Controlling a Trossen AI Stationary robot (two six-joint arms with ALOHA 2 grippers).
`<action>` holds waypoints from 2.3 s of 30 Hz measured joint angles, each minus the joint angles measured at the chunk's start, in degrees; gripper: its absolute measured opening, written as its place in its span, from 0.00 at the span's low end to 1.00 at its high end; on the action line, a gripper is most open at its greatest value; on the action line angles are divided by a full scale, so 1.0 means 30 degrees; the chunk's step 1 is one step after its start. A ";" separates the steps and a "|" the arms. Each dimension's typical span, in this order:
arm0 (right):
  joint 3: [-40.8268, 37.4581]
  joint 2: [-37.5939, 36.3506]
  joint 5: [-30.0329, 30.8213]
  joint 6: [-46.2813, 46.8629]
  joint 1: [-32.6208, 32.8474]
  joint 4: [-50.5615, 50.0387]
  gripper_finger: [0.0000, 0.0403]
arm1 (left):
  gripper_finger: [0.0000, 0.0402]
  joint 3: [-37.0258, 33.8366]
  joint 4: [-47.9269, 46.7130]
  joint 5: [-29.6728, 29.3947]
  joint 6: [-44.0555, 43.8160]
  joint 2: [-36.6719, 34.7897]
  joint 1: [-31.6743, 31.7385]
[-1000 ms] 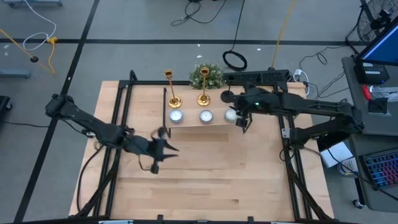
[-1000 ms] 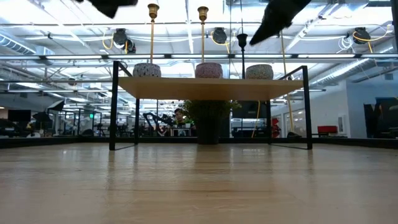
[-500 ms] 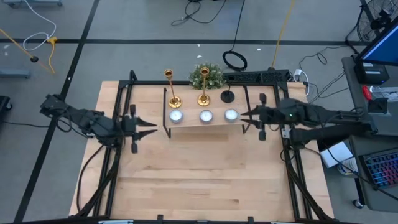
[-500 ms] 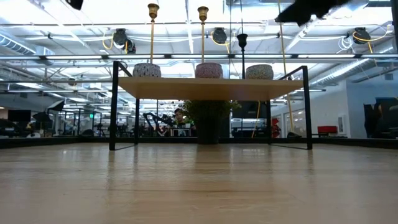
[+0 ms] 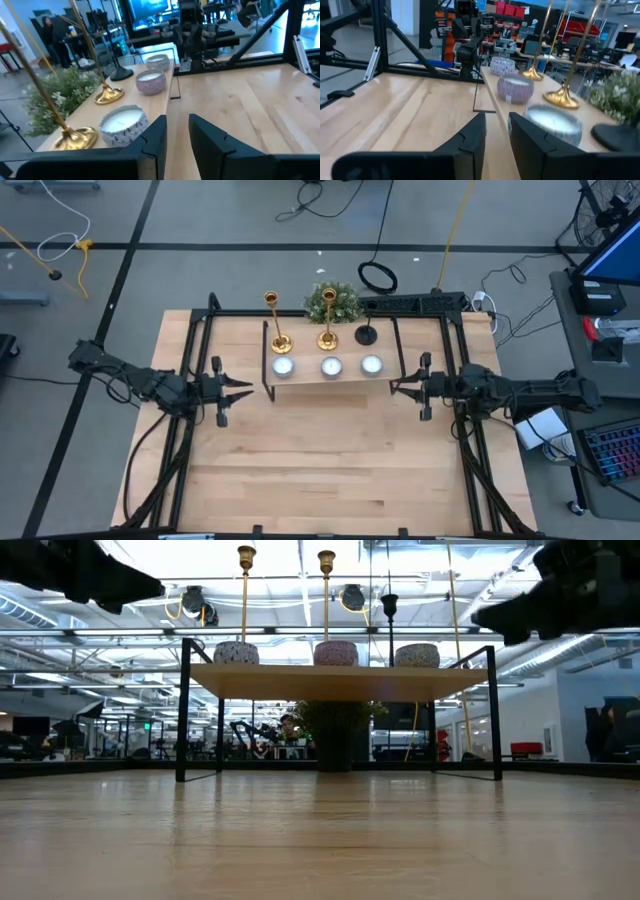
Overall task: Pick & Place candle stick holders
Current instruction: Return to Home Position
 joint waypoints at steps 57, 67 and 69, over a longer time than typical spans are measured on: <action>-0.2739 -0.3291 0.0050 0.0085 -0.0007 0.0677 0.19 | 0.22 -0.4972 0.1315 0.5690 0.1468 -0.3814 0.4190; -0.2753 -0.3291 0.0043 0.0087 -0.0007 0.0677 0.19 | 0.22 -0.4972 0.0582 0.6647 0.1628 -0.3820 0.4867; -0.2753 -0.3291 0.0043 0.0085 -0.0007 0.0677 0.19 | 0.22 -0.4972 0.0570 0.6621 0.1744 -0.4019 0.4874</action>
